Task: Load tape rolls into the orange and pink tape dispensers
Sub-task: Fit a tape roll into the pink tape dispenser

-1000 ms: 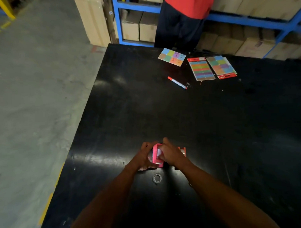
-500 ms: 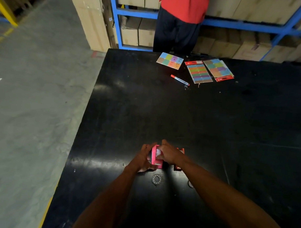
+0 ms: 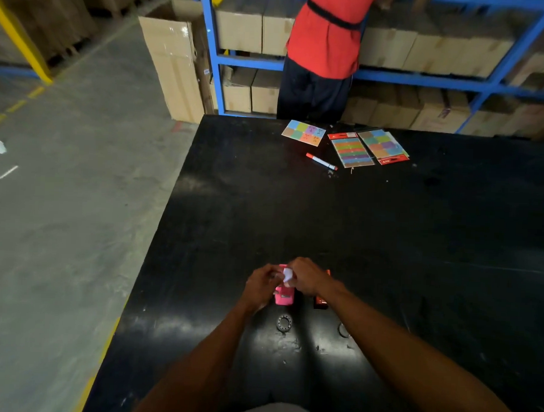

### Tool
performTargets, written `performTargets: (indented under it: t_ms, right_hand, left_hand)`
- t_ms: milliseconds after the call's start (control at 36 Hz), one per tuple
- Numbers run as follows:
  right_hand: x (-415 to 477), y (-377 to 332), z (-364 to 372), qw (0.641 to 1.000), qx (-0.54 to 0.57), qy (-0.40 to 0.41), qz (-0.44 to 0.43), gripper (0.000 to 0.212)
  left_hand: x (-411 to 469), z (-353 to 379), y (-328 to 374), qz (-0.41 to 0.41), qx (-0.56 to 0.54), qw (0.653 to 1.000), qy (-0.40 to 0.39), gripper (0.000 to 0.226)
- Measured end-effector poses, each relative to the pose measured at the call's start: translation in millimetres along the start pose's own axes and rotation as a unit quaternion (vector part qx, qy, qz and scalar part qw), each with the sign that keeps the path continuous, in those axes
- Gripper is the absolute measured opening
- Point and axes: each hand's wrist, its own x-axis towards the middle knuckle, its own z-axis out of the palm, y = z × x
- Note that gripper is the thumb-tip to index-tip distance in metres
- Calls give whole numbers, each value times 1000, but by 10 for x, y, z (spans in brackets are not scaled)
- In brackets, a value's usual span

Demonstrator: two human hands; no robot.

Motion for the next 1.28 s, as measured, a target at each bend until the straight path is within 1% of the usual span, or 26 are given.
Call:
performTargets:
  t_ms: [111, 194, 278, 361, 444, 472, 611, 861, 1000, 1111, 1194, 1278]
  right_hand:
    - [-150, -101, -23, 1000, 22, -3, 10, 25]
    - [-258, -146, -23, 1000, 26, -9, 14, 20]
    - [-379, -208, -26, 1000, 24, -2, 20, 23]
    - [-471, -245, -6, 999, 17, -1, 27, 28]
    - [-541, -288, 42, 999, 21, -15, 36, 23]
    - [-553, -297, 61, 999, 24, -19, 38, 22]
    - [-641, -327, 124, 998, 31, -25, 55, 30]
    - [-776, -283, 182, 997, 30, -32, 57, 23]
    - [-854, -242, 184, 998, 61, 8, 22, 7]
    - [-920, -219, 206, 994, 102, 48, -12, 10]
    - [-949, -182, 247, 986, 159, 58, -7, 16]
    - [-953, -156, 299, 978, 198, 69, -17, 7]
  left_hand:
    - [-129, -9, 104, -22, -38, 999, 15, 26]
    - [-262, -30, 164, -11, -44, 998, 33, 13]
    - [-400, -38, 214, -2, -46, 998, 50, 15]
    - [-512, -37, 223, 0, -58, 997, 45, 9]
    - [-632, -37, 286, -4, -61, 997, 41, 10]
    - [-661, -33, 293, -5, -58, 998, 37, 7]
    - [-777, -11, 273, -6, -50, 998, 28, 14]
    - [-834, 23, 231, -6, -50, 999, 9, 14]
    - [-842, 3, 249, -8, -61, 998, -5, 21]
    - [-817, -51, 264, 0, -66, 998, -14, 16]
    - [-819, -84, 264, 6, -75, 997, -30, 20]
    - [-825, -104, 256, 7, -82, 996, -34, 20]
